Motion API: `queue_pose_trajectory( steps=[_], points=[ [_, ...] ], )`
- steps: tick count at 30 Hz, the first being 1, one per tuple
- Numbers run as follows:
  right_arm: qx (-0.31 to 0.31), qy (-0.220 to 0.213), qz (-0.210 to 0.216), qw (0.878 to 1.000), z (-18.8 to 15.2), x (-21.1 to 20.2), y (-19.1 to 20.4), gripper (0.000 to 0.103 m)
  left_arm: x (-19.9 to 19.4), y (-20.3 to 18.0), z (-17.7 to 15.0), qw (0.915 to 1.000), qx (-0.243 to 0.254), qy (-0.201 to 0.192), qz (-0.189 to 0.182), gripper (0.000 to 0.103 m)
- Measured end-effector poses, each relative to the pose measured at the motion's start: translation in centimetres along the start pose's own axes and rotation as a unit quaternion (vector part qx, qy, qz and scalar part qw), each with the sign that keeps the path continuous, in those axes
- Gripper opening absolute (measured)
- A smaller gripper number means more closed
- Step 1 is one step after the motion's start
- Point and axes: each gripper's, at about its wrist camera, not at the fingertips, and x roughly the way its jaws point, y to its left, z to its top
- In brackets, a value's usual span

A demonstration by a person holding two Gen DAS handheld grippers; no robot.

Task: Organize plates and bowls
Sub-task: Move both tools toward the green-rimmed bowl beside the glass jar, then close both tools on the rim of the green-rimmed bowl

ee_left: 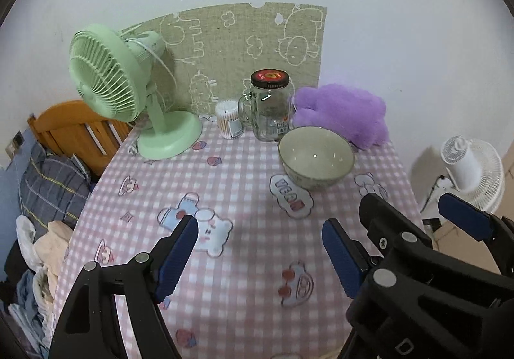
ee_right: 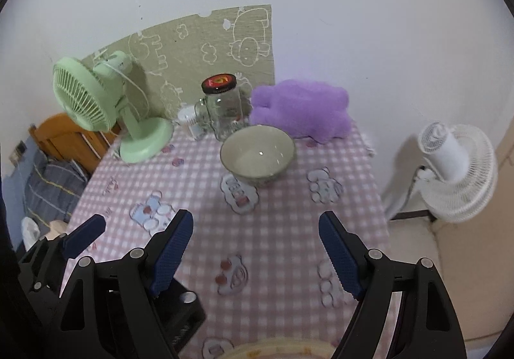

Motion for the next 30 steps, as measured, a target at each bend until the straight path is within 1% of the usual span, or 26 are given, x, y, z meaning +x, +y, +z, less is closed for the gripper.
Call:
queue_pose_trajectory(
  steps=[7, 14, 17, 19, 20, 21, 22, 24, 26, 28, 30],
  points=[
    [0.005, 0.000, 0.005, 1.000, 3.4, 3.8, -1.8, 0.083, 3.6, -1.5, 3.0, 0.9999, 0.007, -0.002, 0.010, 0.081],
    [0.003, -0.008, 0.000, 1.000, 5.9, 7.1, -2.9, 0.083, 7.0, -2.5, 5.2, 0.9999, 0.006, -0.009, 0.002, 0.080],
    [0.005, -0.006, -0.002, 1.000, 6.7, 8.9, -3.4, 0.083, 8.9, -2.9, 5.8, 1.0000, 0.008, -0.004, 0.001, 0.080],
    [0.009, -0.005, -0.004, 1.000, 7.1, 10.3, -3.6, 0.083, 9.9, -3.1, 6.1, 0.9999, 0.009, -0.005, 0.005, 0.077],
    [0.009, -0.005, -0.004, 1.000, 7.1, 10.3, -3.6, 0.083, 10.4, -3.2, 6.3, 0.9999, 0.011, -0.003, 0.008, 0.076],
    [0.010, -0.004, -0.006, 1.000, 7.3, 10.7, -3.7, 0.083, 11.1, -3.2, 6.4, 0.9999, 0.011, -0.001, 0.011, 0.074],
    [0.017, 0.001, -0.013, 1.000, 7.4, 12.1, -4.0, 0.083, 11.7, -3.3, 6.4, 0.9999, 0.012, 0.003, 0.012, 0.068],
    [0.021, 0.004, -0.016, 1.000, 7.4, 12.6, -4.1, 0.083, 12.8, -3.3, 6.5, 0.9998, 0.012, 0.014, 0.007, 0.064],
    [0.033, 0.014, -0.019, 0.999, 7.2, 14.5, -4.5, 0.083, 13.9, -3.4, 6.4, 0.9997, 0.011, 0.021, 0.007, 0.064],
    [0.033, 0.021, -0.020, 0.999, 7.0, 15.7, -4.6, 0.074, 15.0, -3.6, 6.3, 0.9994, 0.017, 0.026, 0.012, 0.061],
    [0.033, 0.027, -0.021, 0.999, 6.9, 16.7, -4.8, 0.072, 15.9, -3.7, 6.3, 0.9992, 0.021, 0.031, 0.013, 0.060]
  ],
)
